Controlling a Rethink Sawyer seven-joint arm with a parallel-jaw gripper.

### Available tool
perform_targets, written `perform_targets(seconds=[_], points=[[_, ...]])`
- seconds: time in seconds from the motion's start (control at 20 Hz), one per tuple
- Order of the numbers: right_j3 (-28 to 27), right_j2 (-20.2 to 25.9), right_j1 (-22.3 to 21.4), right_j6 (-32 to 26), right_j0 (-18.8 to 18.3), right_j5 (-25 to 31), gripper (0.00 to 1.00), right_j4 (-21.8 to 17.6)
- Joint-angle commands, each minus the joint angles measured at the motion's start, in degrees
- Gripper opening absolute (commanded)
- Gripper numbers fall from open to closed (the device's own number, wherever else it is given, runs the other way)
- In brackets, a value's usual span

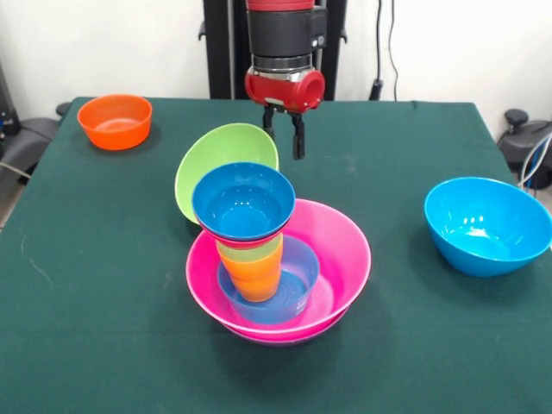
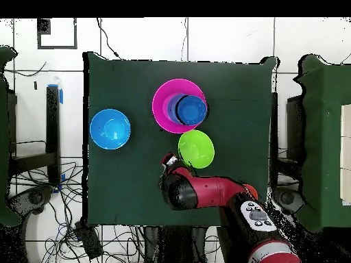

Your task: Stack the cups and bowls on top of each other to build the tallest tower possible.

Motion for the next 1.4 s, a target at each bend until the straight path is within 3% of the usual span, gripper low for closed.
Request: perform_targets(seconds=[0.05, 0.55, 0.65, 0.85, 1.25, 1.4], points=[[-1.22, 6.28, 0.7, 0.59, 0.1, 5.38, 1.0, 0.77], [-0.11, 7.11, -0.39, -0.8, -1.74, 6.84, 1.0, -0.14], [1.07, 8.18, -2.2, -2.5, -3.68, 9.06, 1.0, -0.57], [1.06, 8.44, -3.19, -3.57, -4.06, 11.49, 1.0, -0.74], [3.27, 10.31, -8.64, -6.55, -8.04, 17.09, 1.0, -1.41], [5.13, 11.11, -12.6, -7.69, -9.59, 20.4, 1.0, -0.71]])
